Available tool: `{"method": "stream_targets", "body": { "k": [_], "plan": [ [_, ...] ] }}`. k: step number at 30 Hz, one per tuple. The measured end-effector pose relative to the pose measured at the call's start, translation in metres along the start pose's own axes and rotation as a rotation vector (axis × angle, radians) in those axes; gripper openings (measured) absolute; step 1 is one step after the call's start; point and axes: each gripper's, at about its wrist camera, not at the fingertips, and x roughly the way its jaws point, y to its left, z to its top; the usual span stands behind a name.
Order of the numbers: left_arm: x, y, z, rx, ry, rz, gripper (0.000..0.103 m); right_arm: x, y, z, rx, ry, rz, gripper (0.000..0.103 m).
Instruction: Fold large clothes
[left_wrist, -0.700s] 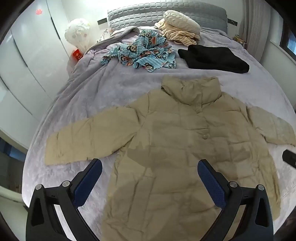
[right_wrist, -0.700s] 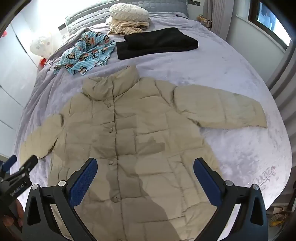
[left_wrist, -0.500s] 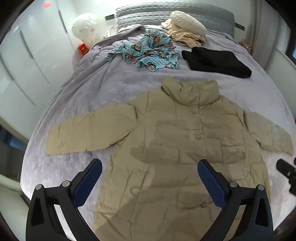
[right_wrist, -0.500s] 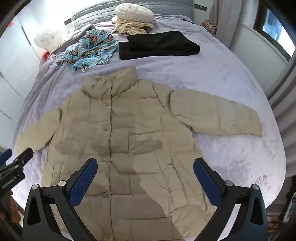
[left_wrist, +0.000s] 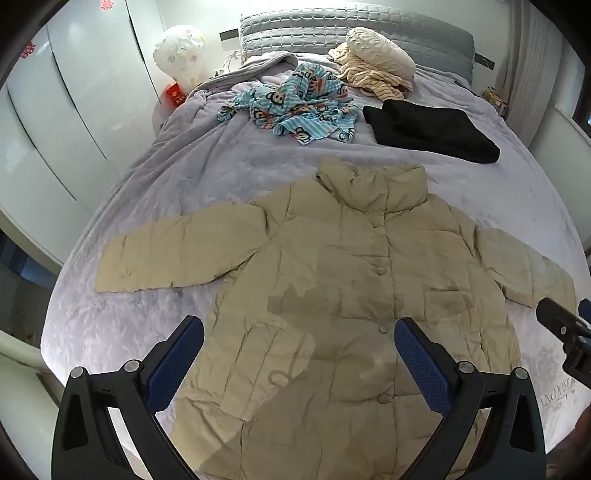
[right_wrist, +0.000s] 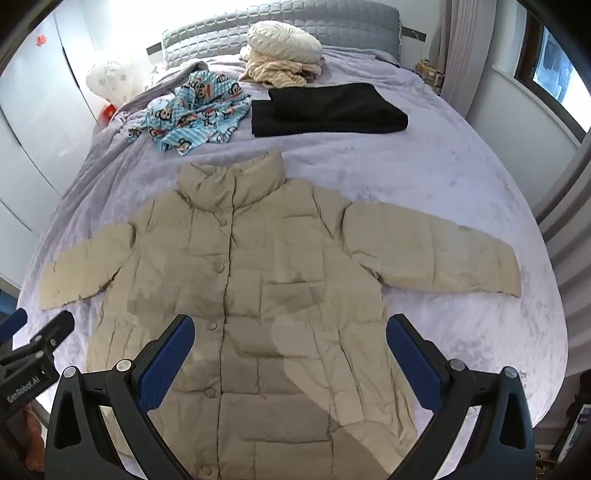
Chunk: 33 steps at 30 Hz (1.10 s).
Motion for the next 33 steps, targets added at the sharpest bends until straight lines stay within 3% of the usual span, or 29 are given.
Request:
{"method": "stream_targets", "body": {
  "k": [33],
  "plan": [
    [0.007,-0.003,0.003,-0.007,0.02,-0.029,0.103,0.01,0.004,0.005,-0.005,0.031,0.024,0.103]
  ]
}}
